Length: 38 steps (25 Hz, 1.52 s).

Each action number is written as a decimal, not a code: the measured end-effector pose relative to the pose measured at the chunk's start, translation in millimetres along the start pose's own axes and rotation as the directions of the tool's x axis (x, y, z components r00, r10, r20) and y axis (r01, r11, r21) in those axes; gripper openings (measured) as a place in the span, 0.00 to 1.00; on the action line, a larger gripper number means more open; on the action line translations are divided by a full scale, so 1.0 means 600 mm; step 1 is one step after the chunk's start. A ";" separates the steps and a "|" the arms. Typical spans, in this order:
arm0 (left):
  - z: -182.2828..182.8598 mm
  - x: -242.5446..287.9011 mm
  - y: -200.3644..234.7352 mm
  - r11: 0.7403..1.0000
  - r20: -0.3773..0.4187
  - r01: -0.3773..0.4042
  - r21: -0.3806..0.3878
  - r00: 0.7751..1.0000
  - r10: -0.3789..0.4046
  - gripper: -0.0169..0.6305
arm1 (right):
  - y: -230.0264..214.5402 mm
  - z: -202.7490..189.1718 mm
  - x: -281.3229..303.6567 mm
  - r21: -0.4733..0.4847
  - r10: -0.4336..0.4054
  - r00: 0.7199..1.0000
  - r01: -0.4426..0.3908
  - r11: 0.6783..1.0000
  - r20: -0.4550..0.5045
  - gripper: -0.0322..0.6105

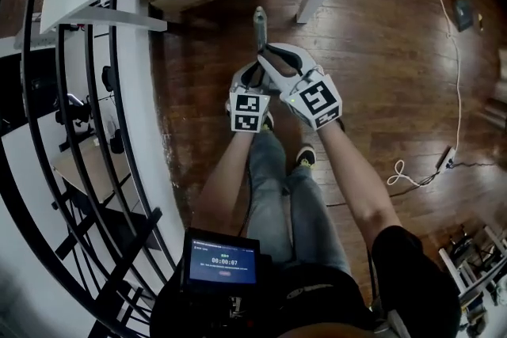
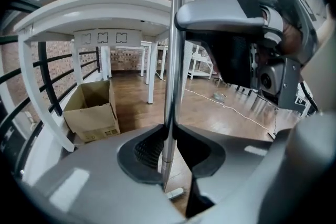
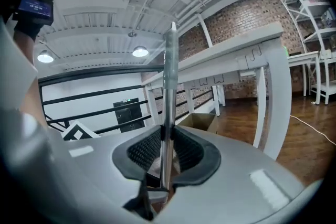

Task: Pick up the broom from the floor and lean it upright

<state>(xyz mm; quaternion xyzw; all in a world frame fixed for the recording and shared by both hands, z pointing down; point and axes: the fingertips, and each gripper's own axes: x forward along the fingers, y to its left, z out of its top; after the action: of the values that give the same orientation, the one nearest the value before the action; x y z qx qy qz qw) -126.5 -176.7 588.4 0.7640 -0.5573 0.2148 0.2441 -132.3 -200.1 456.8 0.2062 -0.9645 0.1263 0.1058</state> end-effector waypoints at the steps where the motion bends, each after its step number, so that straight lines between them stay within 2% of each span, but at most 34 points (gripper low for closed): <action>1: 0.005 0.010 0.009 1.000 0.006 0.002 -0.006 1.000 -0.002 0.17 | -0.013 0.002 0.010 0.014 -0.008 1.000 0.008 1.000 0.005 0.17; 3: 0.022 0.032 0.023 1.000 0.015 0.017 -0.002 1.000 -0.017 0.17 | -0.043 0.008 0.026 0.034 -0.032 0.999 0.031 0.999 0.015 0.17; 6: 0.024 0.053 0.022 0.998 0.007 0.057 0.001 0.998 -0.057 0.17 | -0.073 0.000 0.033 0.042 -0.071 0.997 0.072 0.997 -0.031 0.17; 12: 0.047 0.089 0.044 0.998 0.014 0.068 0.001 0.998 -0.068 0.18 | -0.115 0.009 0.059 0.036 -0.089 0.994 0.092 0.995 -0.058 0.18; 20: 0.048 0.090 0.040 0.995 0.024 0.094 0.014 0.995 -0.095 0.18 | -0.113 0.010 0.055 -0.004 -0.095 0.994 0.095 0.995 -0.061 0.20; 21: 0.049 0.089 0.039 0.995 0.024 0.100 0.014 0.995 -0.100 0.19 | -0.112 0.009 0.055 -0.008 -0.096 0.993 0.096 0.995 -0.064 0.20; 24: 0.052 0.087 0.037 0.993 0.024 0.113 0.030 0.993 -0.114 0.27 | -0.108 0.008 0.054 -0.007 -0.086 0.994 0.086 0.996 -0.068 0.30; 28: 0.058 0.087 0.034 0.991 0.026 0.128 0.044 0.991 -0.129 0.38 | -0.112 0.007 0.056 0.019 -0.092 0.994 0.093 0.996 -0.056 0.32; 33: 0.069 0.076 0.030 0.986 0.035 0.136 0.092 0.990 -0.140 0.38 | -0.115 0.007 0.050 0.024 -0.117 0.992 0.118 0.993 -0.055 0.34; 38: 0.077 0.055 0.044 0.990 0.046 0.116 0.076 0.992 -0.119 0.36 | -0.118 0.015 0.029 0.026 -0.141 0.989 0.143 0.989 -0.052 0.34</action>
<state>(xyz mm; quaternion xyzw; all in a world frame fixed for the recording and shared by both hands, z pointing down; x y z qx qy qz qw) -139.9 -236.6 575.6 0.8092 -0.5089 0.2011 0.2140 -119.0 -271.3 467.0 0.2726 -0.9425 0.1380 0.1355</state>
